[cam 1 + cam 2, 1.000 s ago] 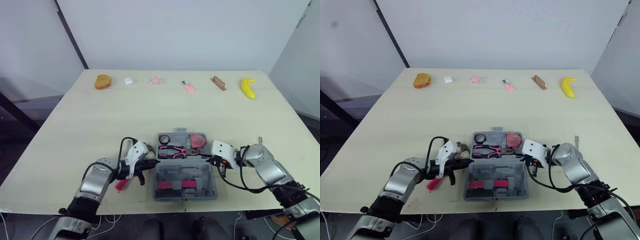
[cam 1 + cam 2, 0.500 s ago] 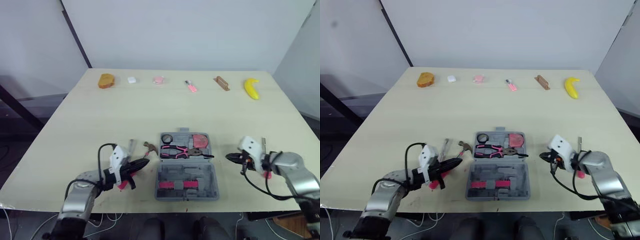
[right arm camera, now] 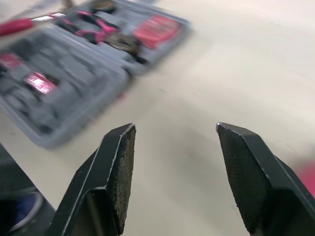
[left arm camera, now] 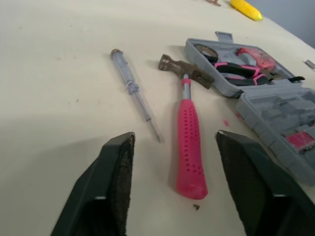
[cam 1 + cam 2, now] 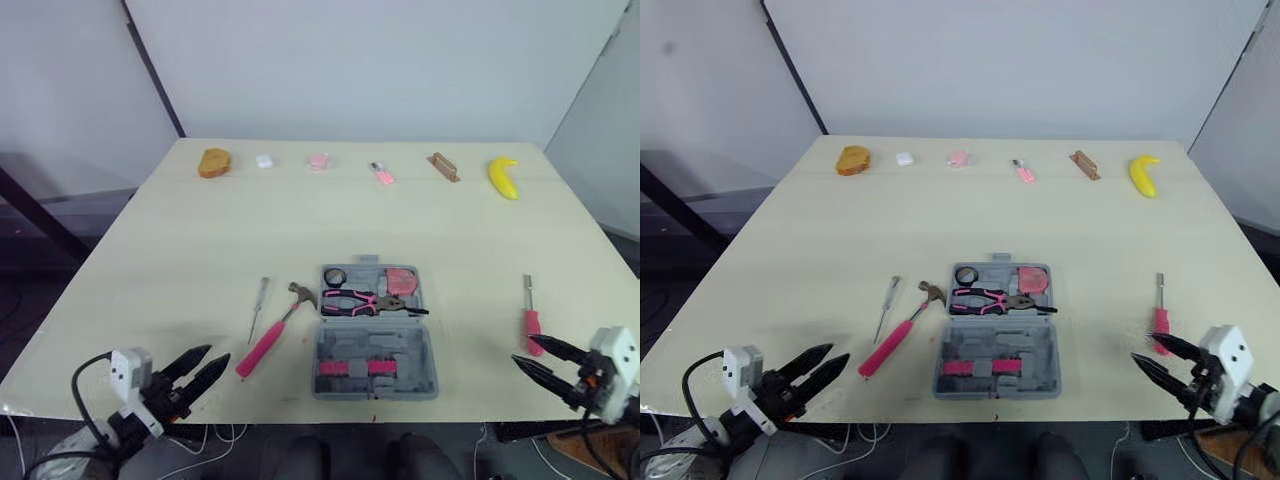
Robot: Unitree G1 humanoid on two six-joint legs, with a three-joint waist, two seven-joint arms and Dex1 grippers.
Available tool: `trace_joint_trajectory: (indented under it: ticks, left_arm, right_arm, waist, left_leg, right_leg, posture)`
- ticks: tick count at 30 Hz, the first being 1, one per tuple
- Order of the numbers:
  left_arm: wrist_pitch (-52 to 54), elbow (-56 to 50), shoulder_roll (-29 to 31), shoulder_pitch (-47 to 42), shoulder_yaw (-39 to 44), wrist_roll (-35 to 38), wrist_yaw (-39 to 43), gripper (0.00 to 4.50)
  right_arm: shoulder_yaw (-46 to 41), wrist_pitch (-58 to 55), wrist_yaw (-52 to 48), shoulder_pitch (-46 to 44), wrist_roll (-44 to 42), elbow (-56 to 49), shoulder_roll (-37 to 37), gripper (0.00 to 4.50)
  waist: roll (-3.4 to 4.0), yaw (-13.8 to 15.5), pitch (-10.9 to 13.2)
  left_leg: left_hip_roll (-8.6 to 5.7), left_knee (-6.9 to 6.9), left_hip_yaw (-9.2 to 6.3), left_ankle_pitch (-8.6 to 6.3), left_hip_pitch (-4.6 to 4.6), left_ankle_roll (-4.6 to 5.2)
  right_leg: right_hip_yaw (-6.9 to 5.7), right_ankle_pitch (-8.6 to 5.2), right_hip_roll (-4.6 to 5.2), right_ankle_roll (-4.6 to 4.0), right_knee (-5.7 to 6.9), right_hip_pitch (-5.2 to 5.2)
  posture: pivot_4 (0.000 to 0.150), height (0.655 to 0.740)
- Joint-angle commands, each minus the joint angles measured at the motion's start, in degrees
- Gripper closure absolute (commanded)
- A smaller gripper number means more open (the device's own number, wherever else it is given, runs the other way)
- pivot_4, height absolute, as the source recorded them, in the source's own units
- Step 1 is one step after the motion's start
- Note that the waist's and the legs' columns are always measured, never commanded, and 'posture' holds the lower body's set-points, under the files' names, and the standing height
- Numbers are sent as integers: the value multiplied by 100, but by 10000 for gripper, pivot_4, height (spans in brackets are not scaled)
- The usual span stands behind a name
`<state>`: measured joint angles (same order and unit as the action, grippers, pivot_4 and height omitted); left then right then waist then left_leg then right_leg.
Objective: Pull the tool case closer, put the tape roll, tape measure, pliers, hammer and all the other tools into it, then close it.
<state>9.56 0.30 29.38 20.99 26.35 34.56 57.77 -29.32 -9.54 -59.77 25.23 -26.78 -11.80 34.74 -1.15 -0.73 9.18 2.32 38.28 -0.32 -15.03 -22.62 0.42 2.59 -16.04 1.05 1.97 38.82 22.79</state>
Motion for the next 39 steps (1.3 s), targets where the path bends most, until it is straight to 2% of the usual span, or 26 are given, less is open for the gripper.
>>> trace_joint_trajectory:
  ticks: [1, 2, 9, 19, 25, 29, 34, 36, 39]
  left_arm:
    - [-63, 136, 162, 217, 327, 76, 100, 1958]
    - [-51, 174, 194, 203, 313, 46, 98, 328]
    - [123, 223, 281, -234, 113, -43, -3, 328]
    - [440, -236, 431, -658, -74, 73, 36, 328]
    - [649, -475, 647, -914, -357, 64, 261, 328]
    - [836, -670, 743, -1197, -572, -33, 123, 328]
    - [1018, -997, 763, -1397, -817, -340, -392, 328]
    - [1501, -1196, 790, -1548, -938, -677, -1136, 328]
    - [2427, -1447, 636, -1904, -910, -623, -2087, 328]
  right_arm:
    - [-666, 426, -201, 350, -107, 478, 107, 1758]
    - [-751, 493, -231, 400, -112, 644, 134, 270]
    - [-677, 631, -271, 184, -182, 953, 207, 270]
    - [15, 233, -166, -608, -322, 235, 320, 270]
    - [755, -359, -91, -1492, -532, -452, 563, 270]
    - [1240, -617, -224, -1996, -630, -689, 708, 270]
    - [1650, -901, -336, -2448, -725, -946, 882, 270]
    - [1776, -1086, -349, -2670, -800, -1053, 954, 270]
    - [1966, -1226, -304, -2975, -801, -1088, 958, 270]
  waist:
    - [0, -1, 0]
    - [0, 0, 0]
    - [7, 0, -2]
    - [8, -3, -1]
    - [12, -7, 2]
    - [11, 12, 3]
    - [11, 10, 5]
    - [13, 3, 8]
    - [10, 2, 8]
  left_leg:
    - [0, 0, 2, 0, 0, 0]
    - [0, -2, 5, 0, 0, 0]
    - [1, -2, 9, -1, 4, 0]
    - [-1, -4, 9, -1, 0, 0]
    - [-4, -3, 9, -1, 0, 0]
    - [-9, -3, 8, 0, -3, 0]
    - [-8, -3, -9, 0, -13, 0]
    - [-8, -3, -11, 0, -11, 0]
    - [-9, -1, -18, 0, -11, 0]
  right_leg:
    - [0, 0, 0, -1, 0, 0]
    - [1, -1, 0, -1, -1, 0]
    - [10, 0, 3, 1, -1, 1]
    - [11, 18, -2, -19, -1, 1]
    - [10, 27, -4, -4, 1, 1]
    - [6, 28, -6, -2, 1, 1]
    - [-1, 29, -2, -1, -2, 2]
    - [-1, 29, -3, -1, -1, 1]
    - [-3, 30, -5, 0, 1, 1]
  posture:
    - [1500, 7400]
    - [1500, 7400]
    - [1500, 7400]
    - [1500, 7400]
    - [1500, 7400]
    - [1500, 7400]
    - [1500, 7400]
    - [1500, 7400]
    - [1500, 7400]
